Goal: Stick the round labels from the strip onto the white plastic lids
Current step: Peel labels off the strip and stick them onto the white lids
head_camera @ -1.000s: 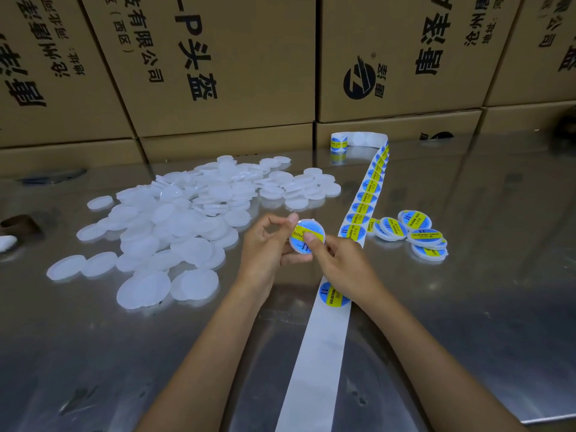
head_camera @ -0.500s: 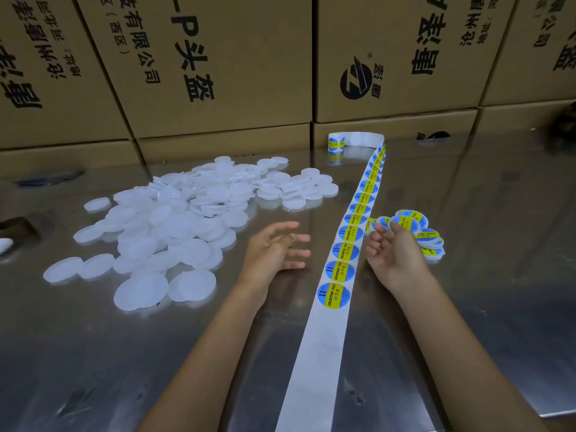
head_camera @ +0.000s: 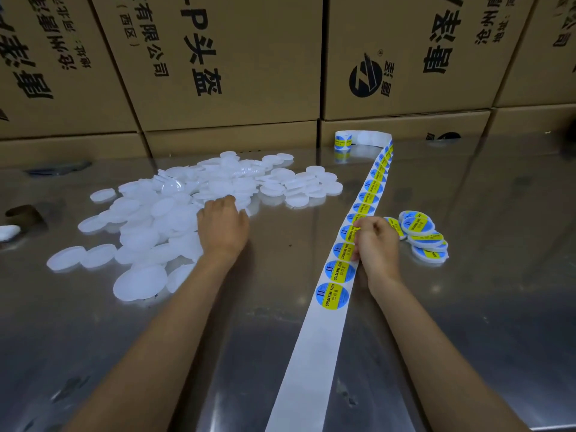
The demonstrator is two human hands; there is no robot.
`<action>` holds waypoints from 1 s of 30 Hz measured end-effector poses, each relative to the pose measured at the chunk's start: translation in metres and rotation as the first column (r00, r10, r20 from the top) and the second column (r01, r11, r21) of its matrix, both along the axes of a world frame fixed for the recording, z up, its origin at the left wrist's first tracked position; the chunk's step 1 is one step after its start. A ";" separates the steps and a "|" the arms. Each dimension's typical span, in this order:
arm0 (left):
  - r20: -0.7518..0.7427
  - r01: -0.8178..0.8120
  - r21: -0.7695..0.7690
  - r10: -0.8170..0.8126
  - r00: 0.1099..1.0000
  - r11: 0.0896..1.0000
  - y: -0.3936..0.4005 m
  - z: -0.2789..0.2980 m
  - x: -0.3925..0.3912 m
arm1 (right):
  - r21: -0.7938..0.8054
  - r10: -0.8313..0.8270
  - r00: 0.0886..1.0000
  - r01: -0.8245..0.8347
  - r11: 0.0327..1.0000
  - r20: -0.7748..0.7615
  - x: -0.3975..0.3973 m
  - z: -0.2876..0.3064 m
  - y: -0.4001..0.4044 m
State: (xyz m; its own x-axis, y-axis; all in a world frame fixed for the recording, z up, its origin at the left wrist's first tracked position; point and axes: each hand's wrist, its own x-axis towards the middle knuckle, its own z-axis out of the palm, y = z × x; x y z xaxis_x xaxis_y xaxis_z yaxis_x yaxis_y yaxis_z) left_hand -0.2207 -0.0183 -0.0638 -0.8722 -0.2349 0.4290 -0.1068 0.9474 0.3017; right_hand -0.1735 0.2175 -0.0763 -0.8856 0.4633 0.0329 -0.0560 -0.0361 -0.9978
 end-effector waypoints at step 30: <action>-0.070 0.288 0.930 -0.657 0.751 0.230 0.080 0.016 0.057 | 0.128 0.164 0.985 -0.156 0.979 -0.053 0.002 0.001 -0.002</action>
